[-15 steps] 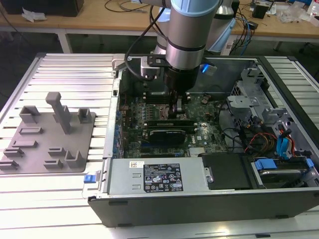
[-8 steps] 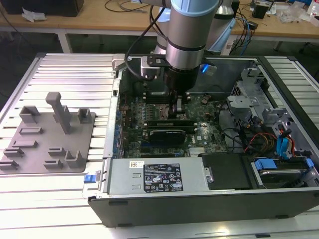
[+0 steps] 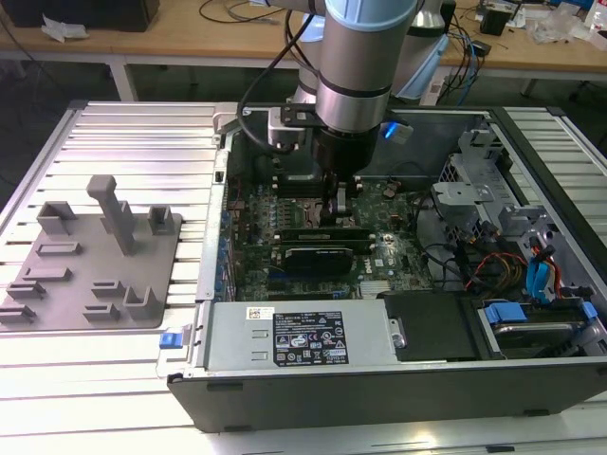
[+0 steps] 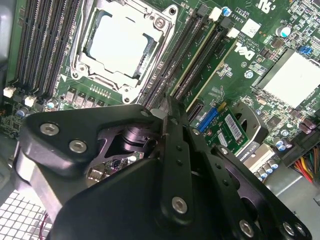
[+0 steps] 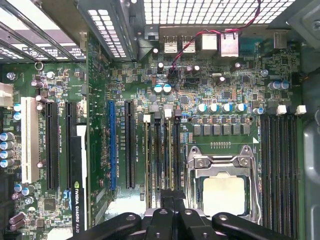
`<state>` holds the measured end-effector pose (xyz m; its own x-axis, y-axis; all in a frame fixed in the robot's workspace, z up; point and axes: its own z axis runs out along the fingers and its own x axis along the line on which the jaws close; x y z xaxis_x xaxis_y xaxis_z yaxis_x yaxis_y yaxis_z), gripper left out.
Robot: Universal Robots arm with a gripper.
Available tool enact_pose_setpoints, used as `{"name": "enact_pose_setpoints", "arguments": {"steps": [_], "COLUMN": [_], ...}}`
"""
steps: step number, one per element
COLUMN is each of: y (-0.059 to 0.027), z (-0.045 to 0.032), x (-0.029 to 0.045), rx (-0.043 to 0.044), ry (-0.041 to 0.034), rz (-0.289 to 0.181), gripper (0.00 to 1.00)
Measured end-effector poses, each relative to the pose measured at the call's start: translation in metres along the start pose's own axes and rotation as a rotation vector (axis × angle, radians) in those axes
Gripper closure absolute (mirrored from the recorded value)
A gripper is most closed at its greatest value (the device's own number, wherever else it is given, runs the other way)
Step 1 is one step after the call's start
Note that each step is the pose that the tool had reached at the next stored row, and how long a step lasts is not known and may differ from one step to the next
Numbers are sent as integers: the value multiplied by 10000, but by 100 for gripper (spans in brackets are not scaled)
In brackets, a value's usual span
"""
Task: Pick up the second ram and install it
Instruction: 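Press down the second ram until it locks into place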
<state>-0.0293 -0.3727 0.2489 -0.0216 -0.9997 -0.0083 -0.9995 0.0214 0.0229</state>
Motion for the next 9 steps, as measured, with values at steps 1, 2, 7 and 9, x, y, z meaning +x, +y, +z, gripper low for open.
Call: {"name": "enact_pose_setpoints", "arguments": {"steps": [1,2,7,9], "y": [-17,-34,-177,-226], "z": [-1,-1,-4,-5], "x": [0,0,-4,-5], "rx": [-1,0,0,0], "ry": [2,1,0,-1], "rz": [-1,-1,-1,0], "gripper": [92,92,92,92]}}
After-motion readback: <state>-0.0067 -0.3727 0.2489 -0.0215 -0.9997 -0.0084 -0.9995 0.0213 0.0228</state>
